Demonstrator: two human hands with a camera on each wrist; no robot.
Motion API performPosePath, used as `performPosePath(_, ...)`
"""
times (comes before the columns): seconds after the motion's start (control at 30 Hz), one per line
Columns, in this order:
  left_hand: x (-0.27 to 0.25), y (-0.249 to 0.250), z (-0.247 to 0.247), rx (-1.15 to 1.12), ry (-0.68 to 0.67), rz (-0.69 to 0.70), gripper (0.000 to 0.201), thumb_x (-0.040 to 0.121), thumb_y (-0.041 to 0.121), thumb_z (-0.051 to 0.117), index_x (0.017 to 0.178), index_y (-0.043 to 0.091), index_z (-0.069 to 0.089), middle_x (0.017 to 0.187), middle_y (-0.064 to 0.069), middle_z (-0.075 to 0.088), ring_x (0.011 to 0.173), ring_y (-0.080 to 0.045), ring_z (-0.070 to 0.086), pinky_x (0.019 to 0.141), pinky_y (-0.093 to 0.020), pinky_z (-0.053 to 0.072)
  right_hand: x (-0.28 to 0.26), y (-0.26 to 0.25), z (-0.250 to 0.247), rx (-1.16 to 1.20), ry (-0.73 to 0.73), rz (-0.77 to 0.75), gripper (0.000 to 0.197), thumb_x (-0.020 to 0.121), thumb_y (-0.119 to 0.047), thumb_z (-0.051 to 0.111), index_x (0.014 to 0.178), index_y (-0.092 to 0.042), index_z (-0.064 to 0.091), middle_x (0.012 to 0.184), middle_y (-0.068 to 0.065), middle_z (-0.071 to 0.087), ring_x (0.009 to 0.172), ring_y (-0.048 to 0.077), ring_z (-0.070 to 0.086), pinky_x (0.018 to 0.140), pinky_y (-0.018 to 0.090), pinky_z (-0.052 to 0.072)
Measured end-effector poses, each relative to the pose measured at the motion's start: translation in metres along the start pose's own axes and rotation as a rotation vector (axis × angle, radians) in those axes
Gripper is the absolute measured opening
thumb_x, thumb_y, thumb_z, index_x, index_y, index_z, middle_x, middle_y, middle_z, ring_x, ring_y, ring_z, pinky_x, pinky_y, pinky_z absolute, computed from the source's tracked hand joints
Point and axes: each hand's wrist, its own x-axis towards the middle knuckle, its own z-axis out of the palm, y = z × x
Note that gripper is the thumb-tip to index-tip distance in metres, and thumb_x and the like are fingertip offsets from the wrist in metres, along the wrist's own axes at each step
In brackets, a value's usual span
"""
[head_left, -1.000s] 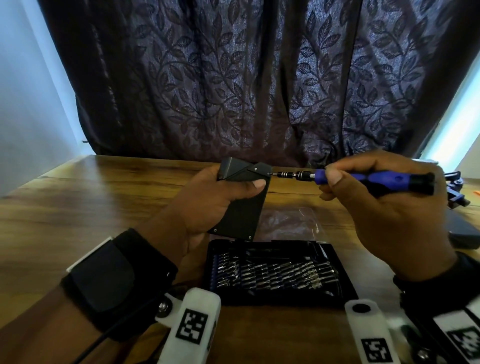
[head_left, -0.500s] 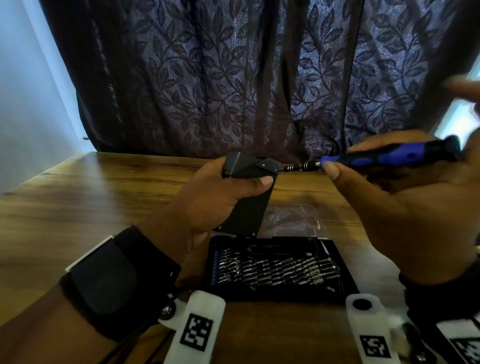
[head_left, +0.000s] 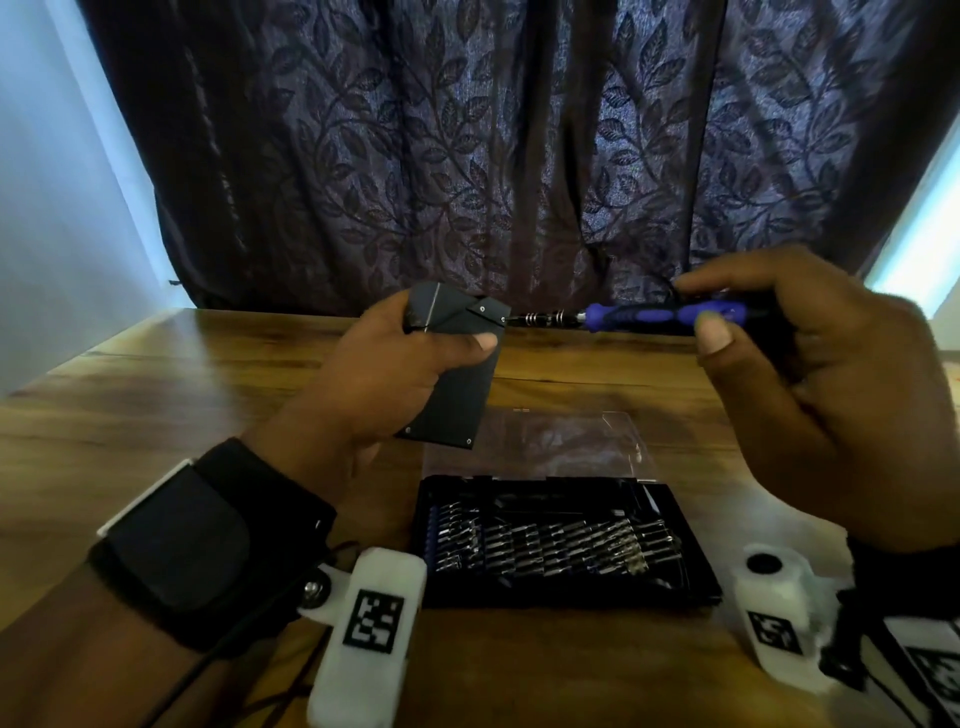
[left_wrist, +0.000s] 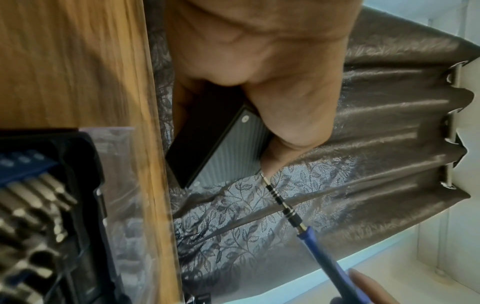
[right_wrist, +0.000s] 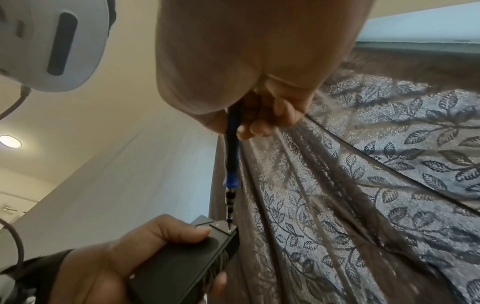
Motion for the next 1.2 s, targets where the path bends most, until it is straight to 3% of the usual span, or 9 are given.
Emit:
performPosePath(0.2, 0.002, 0.001, -0.004, 0.006, 0.004, 0.010, 0.020, 0.088, 0.013, 0.078, 0.102, 0.025, 0.070, 0.096, 0.003, 0.080, 0.083, -0.013, 0.076, 0.067, -0.029, 0.062, -0.018, 0.040, -0.005, -0.163, 0.109, 0.019, 0.016, 0.101, -0.031, 0.057, 0.105, -0.018, 0.064, 0.066, 0.005, 0.066, 0.054, 0.025, 0.063, 0.055, 0.035, 0.043)
performPosePath(0.37, 0.002, 0.001, -0.007, 0.011, -0.021, 0.037, 0.022, 0.086, 0.012, 0.079, 0.099, 0.028, 0.069, 0.089, 0.008, 0.080, 0.079, -0.010, 0.076, 0.063, -0.027, 0.062, -0.016, 0.042, -0.010, -0.209, 0.131, 0.056, 0.045, 0.105, -0.044, 0.046, 0.079, -0.012, 0.063, 0.052, -0.001, 0.050, 0.045, 0.009, 0.048, 0.049, 0.026, 0.034)
performPosePath(0.5, 0.003, 0.000, -0.006, 0.023, -0.037, 0.044, 0.023, 0.085, 0.013, 0.080, 0.099, 0.028, 0.069, 0.087, 0.009, 0.079, 0.077, -0.010, 0.076, 0.061, -0.028, 0.062, -0.017, 0.041, -0.010, -0.104, 0.106, 0.078, 0.021, 0.097, -0.036, 0.057, 0.108, -0.019, 0.055, 0.058, 0.001, 0.055, 0.059, 0.019, 0.056, 0.050, 0.025, 0.039)
performPosePath(0.73, 0.003, -0.001, -0.007, 0.040, -0.033, 0.053, 0.024, 0.084, 0.013, 0.081, 0.099, 0.028, 0.069, 0.089, 0.007, 0.079, 0.079, -0.011, 0.076, 0.062, -0.028, 0.062, -0.016, 0.040, -0.010, -0.231, 0.057, 0.074, 0.035, 0.097, -0.045, 0.057, 0.079, -0.016, 0.059, 0.054, -0.002, 0.052, 0.047, 0.014, 0.049, 0.049, 0.018, 0.035)
performPosePath(0.8, 0.003, 0.000, -0.007, 0.035, -0.036, 0.056, 0.024, 0.084, 0.012, 0.080, 0.099, 0.027, 0.068, 0.085, 0.009, 0.079, 0.075, -0.009, 0.075, 0.059, -0.025, 0.061, -0.016, 0.040, -0.010, -0.230, 0.047, 0.080, 0.035, 0.098, -0.049, 0.055, 0.085, -0.016, 0.060, 0.059, 0.000, 0.056, 0.047, 0.013, 0.051, 0.050, 0.026, 0.039)
performPosePath(0.9, 0.004, 0.000, -0.007, 0.041, -0.039, 0.056, 0.024, 0.084, 0.013, 0.080, 0.100, 0.027, 0.067, 0.084, 0.011, 0.079, 0.075, -0.008, 0.075, 0.060, -0.025, 0.061, -0.017, 0.038, -0.011, -0.135, 0.048, 0.130, 0.025, 0.090, -0.044, 0.064, 0.102, -0.026, 0.050, 0.064, -0.008, 0.058, 0.059, 0.015, 0.059, 0.053, 0.018, 0.042)
performPosePath(1.0, 0.004, -0.001, -0.007, 0.059, -0.034, 0.060, 0.025, 0.084, 0.014, 0.081, 0.101, 0.028, 0.068, 0.087, 0.010, 0.079, 0.078, -0.010, 0.076, 0.066, -0.028, 0.063, -0.016, 0.039, -0.011, -0.192, 0.049, 0.110, 0.023, 0.093, -0.045, 0.060, 0.087, -0.024, 0.051, 0.054, -0.013, 0.049, 0.050, 0.015, 0.053, 0.049, 0.012, 0.034)
performPosePath(1.1, 0.004, 0.000, -0.007, 0.084, -0.033, 0.061, 0.025, 0.084, 0.015, 0.081, 0.100, 0.029, 0.068, 0.087, 0.010, 0.079, 0.078, -0.009, 0.076, 0.068, -0.029, 0.064, -0.016, 0.039, -0.010, -0.244, 0.041, 0.102, 0.039, 0.099, -0.050, 0.051, 0.074, -0.021, 0.054, 0.049, -0.008, 0.045, 0.042, 0.008, 0.043, 0.045, 0.022, 0.031)
performPosePath(1.2, 0.004, 0.000, -0.008, 0.104, -0.023, 0.063, 0.025, 0.083, 0.017, 0.082, 0.100, 0.031, 0.068, 0.093, 0.007, 0.079, 0.086, -0.015, 0.076, 0.074, -0.035, 0.063, -0.016, 0.041, -0.011, -0.193, 0.029, 0.123, 0.030, 0.095, -0.054, 0.058, 0.093, -0.024, 0.057, 0.058, -0.009, 0.056, 0.048, 0.017, 0.055, 0.049, 0.017, 0.037)
